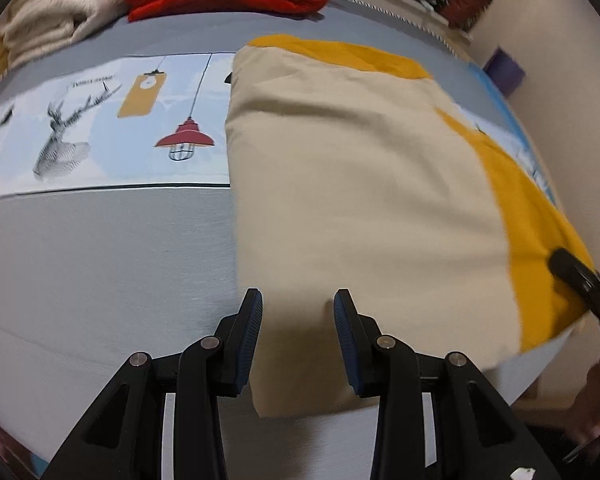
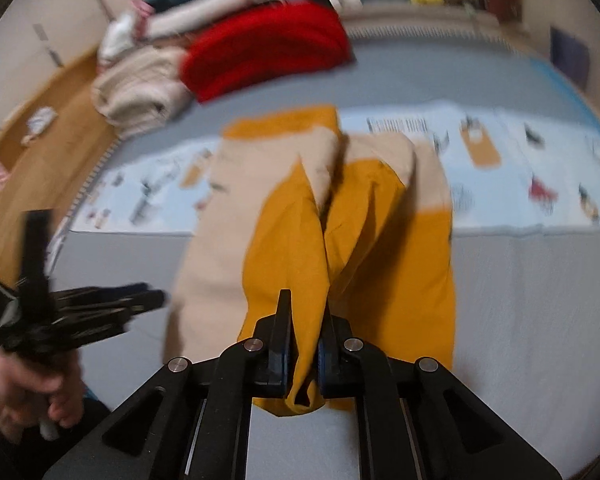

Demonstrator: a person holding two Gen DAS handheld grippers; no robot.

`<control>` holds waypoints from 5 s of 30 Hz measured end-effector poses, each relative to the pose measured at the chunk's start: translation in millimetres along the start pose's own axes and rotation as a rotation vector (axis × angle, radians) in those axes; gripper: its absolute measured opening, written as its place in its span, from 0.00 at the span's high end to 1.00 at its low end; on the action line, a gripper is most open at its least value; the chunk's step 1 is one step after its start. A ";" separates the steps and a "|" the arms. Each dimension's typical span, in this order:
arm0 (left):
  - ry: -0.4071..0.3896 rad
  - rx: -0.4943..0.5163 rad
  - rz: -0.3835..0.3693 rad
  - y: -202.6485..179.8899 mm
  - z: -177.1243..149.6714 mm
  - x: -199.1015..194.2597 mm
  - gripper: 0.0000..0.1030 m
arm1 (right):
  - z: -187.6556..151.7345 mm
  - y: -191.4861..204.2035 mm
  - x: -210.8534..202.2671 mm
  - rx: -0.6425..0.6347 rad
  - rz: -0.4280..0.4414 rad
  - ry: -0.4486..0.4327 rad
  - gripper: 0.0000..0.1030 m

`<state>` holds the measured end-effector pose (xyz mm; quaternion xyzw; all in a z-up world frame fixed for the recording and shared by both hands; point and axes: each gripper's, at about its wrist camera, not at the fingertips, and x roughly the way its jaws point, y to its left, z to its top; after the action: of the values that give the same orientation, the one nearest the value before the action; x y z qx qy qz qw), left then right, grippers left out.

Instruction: Fold large clothes

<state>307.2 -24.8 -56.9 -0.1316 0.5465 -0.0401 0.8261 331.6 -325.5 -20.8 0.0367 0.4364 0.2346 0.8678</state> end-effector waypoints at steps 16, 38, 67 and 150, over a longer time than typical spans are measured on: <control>0.198 0.099 -0.005 -33.3 -16.2 51.9 0.61 | -56.3 -99.8 49.5 0.084 -0.233 0.241 0.90; -0.372 0.262 0.165 -62.1 -101.2 -96.9 0.03 | -89.7 -99.6 -57.3 0.191 -0.496 0.045 0.49; -0.403 0.159 0.092 -93.9 -214.5 -113.0 0.02 | -190.8 72.7 -144.9 -0.049 -0.428 -0.244 0.14; -0.405 0.152 0.082 -95.8 -212.8 -109.8 0.01 | -187.3 82.8 -137.3 -0.084 -0.413 -0.242 0.14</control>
<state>76.4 -130.8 -12.2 -0.0517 0.3696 -0.0202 0.9275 85.5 -338.7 -12.3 -0.0614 0.3176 0.0642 0.9441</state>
